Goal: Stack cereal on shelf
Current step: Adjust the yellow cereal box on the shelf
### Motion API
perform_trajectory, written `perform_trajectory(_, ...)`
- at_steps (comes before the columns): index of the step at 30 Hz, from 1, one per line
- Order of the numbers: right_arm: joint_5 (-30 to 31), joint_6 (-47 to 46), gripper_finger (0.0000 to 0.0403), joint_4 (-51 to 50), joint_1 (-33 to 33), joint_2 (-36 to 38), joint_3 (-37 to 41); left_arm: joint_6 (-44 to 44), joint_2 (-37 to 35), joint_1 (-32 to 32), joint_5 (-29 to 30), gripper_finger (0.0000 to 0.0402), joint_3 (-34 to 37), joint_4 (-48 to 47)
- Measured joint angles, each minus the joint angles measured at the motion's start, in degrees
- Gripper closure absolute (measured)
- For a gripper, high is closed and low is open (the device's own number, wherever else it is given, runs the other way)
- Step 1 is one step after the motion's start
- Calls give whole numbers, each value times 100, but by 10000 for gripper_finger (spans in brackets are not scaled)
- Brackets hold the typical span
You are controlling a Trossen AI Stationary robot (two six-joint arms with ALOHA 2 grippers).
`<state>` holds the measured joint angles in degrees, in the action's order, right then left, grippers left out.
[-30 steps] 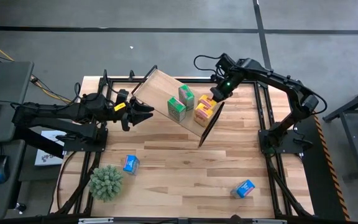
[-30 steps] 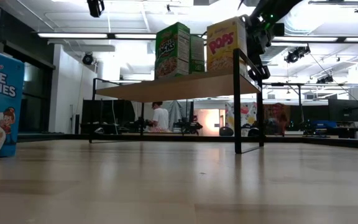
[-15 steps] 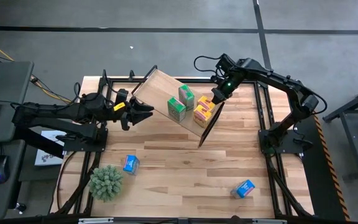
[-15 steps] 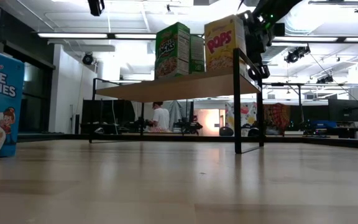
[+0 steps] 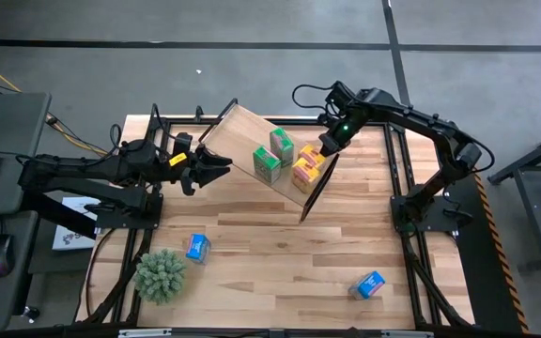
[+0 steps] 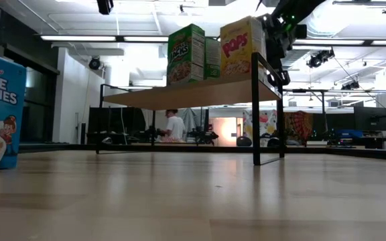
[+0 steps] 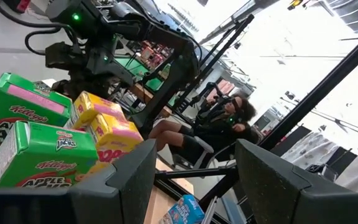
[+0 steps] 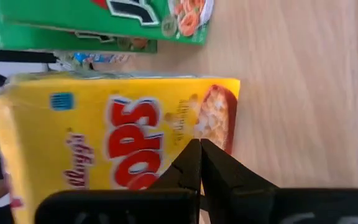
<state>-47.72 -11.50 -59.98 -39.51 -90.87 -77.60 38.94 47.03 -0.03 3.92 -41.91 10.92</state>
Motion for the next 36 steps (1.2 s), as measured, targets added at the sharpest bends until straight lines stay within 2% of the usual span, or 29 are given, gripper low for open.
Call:
perform_trajectory(6,118,-43,403,113,-13,-2,0,0,0,-2,0,190,0,-3)
perform_trajectory(9,-31,-29,403,154,-14,-2,0,-2,0,-2,0,190,0,-4)
perform_trajectory(36,-121,-145,403,305,166,-4,0,-11,0,0,-4,190,0,-11)
